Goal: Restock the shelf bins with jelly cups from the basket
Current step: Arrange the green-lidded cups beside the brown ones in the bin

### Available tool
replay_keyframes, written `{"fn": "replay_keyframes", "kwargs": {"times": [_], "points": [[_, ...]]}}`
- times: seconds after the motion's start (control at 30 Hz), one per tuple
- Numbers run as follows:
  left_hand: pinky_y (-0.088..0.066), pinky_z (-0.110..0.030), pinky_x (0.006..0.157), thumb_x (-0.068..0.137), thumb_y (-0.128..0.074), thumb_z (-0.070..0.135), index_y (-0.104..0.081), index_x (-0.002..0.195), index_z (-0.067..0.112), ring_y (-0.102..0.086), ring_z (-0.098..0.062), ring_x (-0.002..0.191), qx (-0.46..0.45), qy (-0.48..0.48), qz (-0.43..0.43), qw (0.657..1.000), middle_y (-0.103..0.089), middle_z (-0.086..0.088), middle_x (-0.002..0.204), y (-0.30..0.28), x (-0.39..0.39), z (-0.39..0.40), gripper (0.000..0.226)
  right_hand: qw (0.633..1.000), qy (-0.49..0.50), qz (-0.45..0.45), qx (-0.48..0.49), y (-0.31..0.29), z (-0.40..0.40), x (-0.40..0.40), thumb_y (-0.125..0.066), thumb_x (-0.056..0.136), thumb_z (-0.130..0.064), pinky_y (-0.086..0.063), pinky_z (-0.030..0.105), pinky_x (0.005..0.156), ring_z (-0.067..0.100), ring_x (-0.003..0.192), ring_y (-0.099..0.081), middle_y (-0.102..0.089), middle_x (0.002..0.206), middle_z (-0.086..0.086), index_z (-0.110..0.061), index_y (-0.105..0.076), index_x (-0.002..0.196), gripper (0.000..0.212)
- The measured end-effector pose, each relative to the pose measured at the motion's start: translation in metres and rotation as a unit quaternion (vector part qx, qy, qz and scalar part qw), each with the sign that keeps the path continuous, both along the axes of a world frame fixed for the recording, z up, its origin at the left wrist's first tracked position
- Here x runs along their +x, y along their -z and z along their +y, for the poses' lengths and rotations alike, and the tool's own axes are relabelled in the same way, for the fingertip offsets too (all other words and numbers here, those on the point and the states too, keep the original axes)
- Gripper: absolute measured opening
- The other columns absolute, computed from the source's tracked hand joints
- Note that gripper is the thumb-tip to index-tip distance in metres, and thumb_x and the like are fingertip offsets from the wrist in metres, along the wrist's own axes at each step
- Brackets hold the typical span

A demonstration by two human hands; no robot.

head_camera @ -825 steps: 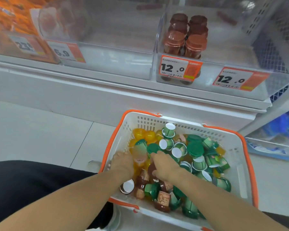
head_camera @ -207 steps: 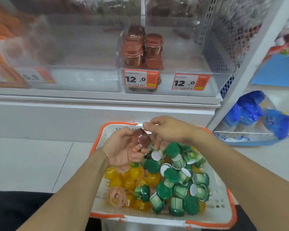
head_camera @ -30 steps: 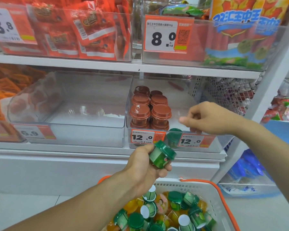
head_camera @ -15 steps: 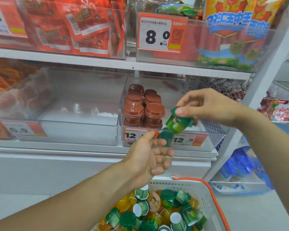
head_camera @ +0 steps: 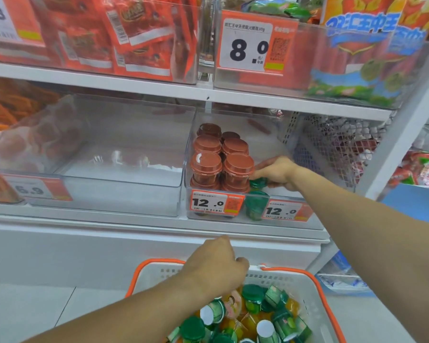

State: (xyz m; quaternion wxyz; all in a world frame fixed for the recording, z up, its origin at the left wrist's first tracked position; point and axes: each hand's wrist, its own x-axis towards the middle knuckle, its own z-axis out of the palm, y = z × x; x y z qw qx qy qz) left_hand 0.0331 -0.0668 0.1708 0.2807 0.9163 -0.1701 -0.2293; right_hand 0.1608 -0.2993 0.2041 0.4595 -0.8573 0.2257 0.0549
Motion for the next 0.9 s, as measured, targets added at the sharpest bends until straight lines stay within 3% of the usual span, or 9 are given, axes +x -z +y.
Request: {"fn": "replay_keyframes", "kwargs": {"times": [0.07,0.17,0.37,0.47,0.57,0.67,0.77,0.83,0.9], "points": [[-0.041,-0.026,0.056,0.095,-0.051,0.039,-0.054,0.097,0.018,-0.054,-0.011,0.074,0.015,0.002,-0.002,1.0,-0.057,0.004,0.084,0.004,0.003,0.003,0.021,0.999,-0.022,0.015,0.018,0.0,0.0,-0.001,-0.084,0.077,-0.021,-0.049,0.027,0.069,0.02,0.093,-0.064,-0.071,0.096,0.005,-0.015,-0.071,0.102,0.028],[-0.039,-0.027,0.062,0.095,-0.051,0.038,-0.049,0.091,0.02,-0.052,-0.014,0.08,0.048,0.017,-0.016,0.999,-0.053,0.005,0.082,0.009,0.005,0.004,0.019,0.997,-0.052,0.033,0.036,0.001,-0.005,-0.003,-0.077,0.085,-0.014,-0.051,0.028,0.072,0.021,0.095,-0.065,-0.072,0.097,0.004,-0.018,-0.071,0.097,0.014],[-0.041,-0.028,0.065,0.094,-0.051,0.04,-0.052,0.092,0.02,-0.054,-0.016,0.082,0.075,0.025,-0.02,0.997,-0.054,0.004,0.084,0.015,0.006,0.003,0.02,0.991,-0.117,0.009,-0.064,-0.003,-0.011,-0.012,-0.069,0.093,-0.018,-0.054,0.03,0.08,0.023,0.104,-0.063,-0.067,0.119,0.009,-0.014,-0.061,0.131,0.039],[-0.039,-0.026,0.055,0.094,-0.052,0.039,-0.053,0.096,0.019,-0.051,-0.014,0.067,0.097,0.037,-0.011,0.995,-0.051,0.004,0.082,0.022,0.007,0.006,0.021,0.955,-0.078,-0.17,-0.23,-0.024,-0.015,-0.032,-0.066,0.095,-0.024,-0.051,0.029,0.091,0.012,0.095,-0.062,-0.07,0.111,0.005,-0.012,-0.068,0.12,0.029],[-0.044,-0.028,0.059,0.094,-0.053,0.038,-0.058,0.104,0.011,-0.053,-0.02,0.068,0.133,0.077,-0.002,0.988,-0.059,-0.005,0.096,0.031,0.012,0.007,0.028,0.87,-0.019,-0.441,-0.22,-0.041,-0.002,-0.08,-0.065,0.091,-0.016,-0.052,0.028,0.067,0.007,0.062,-0.055,-0.068,0.075,0.002,-0.013,-0.073,0.09,0.009],[-0.048,-0.034,0.068,0.095,-0.051,0.034,-0.06,0.094,0.008,-0.059,-0.028,0.082,0.144,0.116,0.002,0.983,-0.064,-0.012,0.096,0.06,0.016,0.009,0.027,0.797,-0.123,-0.548,-0.222,-0.023,0.022,-0.137,-0.062,0.086,-0.01,-0.038,0.02,0.054,0.013,0.052,-0.047,-0.057,0.06,0.004,-0.007,-0.066,0.078,0.01],[-0.043,-0.034,0.07,0.096,-0.047,0.023,-0.052,0.079,0.014,-0.055,-0.028,0.085,0.17,0.108,0.025,0.979,-0.06,-0.008,0.086,0.104,0.003,0.013,0.02,0.783,-0.329,-0.448,-0.279,0.035,0.034,-0.184,-0.057,0.084,-0.021,-0.035,0.024,0.05,0.013,0.051,-0.044,-0.051,0.059,-0.004,-0.014,-0.06,0.068,0.017],[-0.046,-0.038,0.086,0.096,-0.049,0.024,-0.058,0.109,0.013,-0.057,-0.032,0.105,0.234,0.127,0.026,0.964,-0.06,-0.014,0.118,0.136,-0.008,0.018,0.019,0.789,-0.431,-0.307,-0.312,0.082,0.032,-0.205,-0.052,0.085,-0.03,-0.04,0.027,0.051,0.017,0.055,-0.051,-0.055,0.064,-0.005,-0.018,-0.059,0.07,0.02],[-0.042,-0.041,0.101,0.094,-0.053,0.03,-0.047,0.136,0.02,-0.048,-0.034,0.127,0.285,0.134,-0.006,0.949,-0.043,-0.013,0.144,0.167,-0.015,0.025,0.043,0.784,-0.493,-0.113,-0.36,0.122,0.023,-0.221,-0.047,0.088,-0.035,-0.051,0.034,0.062,0.022,0.069,-0.059,-0.063,0.076,-0.001,-0.02,-0.063,0.082,0.022]]}}
